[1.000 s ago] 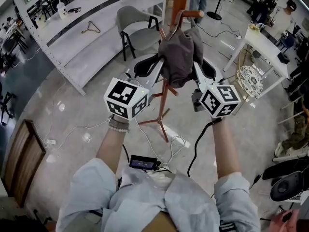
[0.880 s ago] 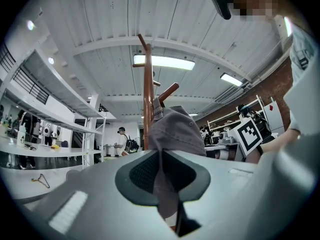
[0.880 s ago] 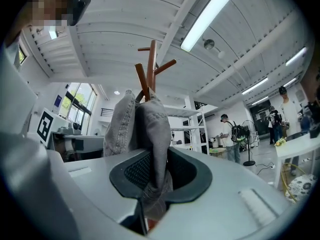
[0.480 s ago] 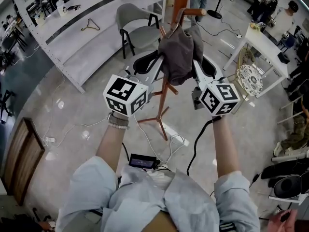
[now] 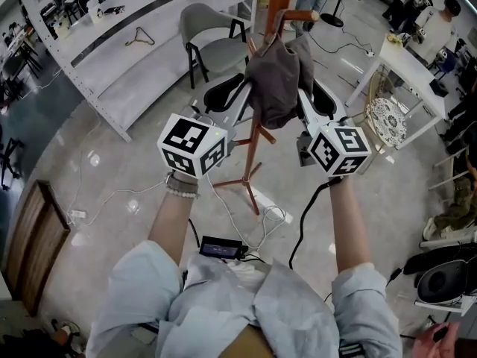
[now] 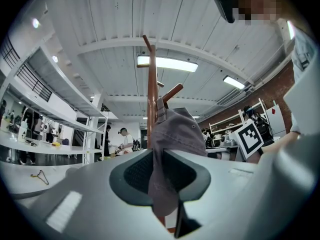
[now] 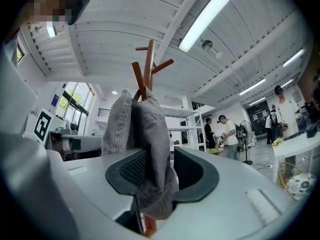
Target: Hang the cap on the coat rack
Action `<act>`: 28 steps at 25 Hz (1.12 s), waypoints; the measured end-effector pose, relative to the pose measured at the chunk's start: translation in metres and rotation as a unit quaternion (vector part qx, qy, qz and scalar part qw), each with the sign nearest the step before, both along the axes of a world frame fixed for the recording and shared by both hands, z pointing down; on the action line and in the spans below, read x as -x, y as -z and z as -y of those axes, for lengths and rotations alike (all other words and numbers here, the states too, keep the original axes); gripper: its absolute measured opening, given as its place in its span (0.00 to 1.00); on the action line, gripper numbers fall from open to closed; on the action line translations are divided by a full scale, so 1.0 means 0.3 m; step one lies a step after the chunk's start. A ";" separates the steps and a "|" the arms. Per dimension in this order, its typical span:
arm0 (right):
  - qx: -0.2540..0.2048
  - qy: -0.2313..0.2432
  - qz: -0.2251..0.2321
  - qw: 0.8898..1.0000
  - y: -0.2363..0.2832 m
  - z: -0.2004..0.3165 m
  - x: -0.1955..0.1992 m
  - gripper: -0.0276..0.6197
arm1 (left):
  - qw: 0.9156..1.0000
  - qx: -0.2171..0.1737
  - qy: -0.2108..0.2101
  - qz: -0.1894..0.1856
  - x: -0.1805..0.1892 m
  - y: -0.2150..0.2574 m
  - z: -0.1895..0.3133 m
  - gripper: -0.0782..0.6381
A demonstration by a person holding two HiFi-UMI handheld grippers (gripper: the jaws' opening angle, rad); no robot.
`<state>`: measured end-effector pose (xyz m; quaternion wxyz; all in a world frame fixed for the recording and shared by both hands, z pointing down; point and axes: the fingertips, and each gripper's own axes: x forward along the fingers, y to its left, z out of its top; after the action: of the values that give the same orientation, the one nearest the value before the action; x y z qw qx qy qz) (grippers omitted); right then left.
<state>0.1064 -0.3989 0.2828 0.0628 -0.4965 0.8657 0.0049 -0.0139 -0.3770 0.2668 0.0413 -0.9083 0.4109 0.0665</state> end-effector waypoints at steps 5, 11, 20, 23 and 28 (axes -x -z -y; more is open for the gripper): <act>-0.009 -0.019 0.002 1.000 0.010 -0.004 -0.028 0.32 | 1.000 -0.006 0.001 0.004 0.004 0.004 -0.011 0.16; -0.021 -0.033 0.003 0.999 0.038 -0.042 -0.055 0.32 | 1.000 -0.015 0.009 0.001 0.022 0.025 -0.039 0.16; -0.031 -0.035 0.023 0.999 0.074 -0.131 -0.087 0.30 | 0.999 -0.029 0.016 -0.001 0.042 0.058 -0.110 0.16; -0.038 -0.043 0.015 0.998 0.084 -0.158 -0.100 0.21 | 0.999 -0.035 0.015 -0.005 0.045 0.078 -0.139 0.16; -0.044 -0.068 -0.006 0.997 0.074 -0.218 -0.132 0.09 | 0.999 -0.051 0.009 0.000 0.027 0.097 -0.212 0.15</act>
<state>0.1460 -0.3336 0.2606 0.0791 -0.5506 0.8295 0.0501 -0.0219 -0.3135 0.2378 0.0884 -0.9012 0.4152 0.0867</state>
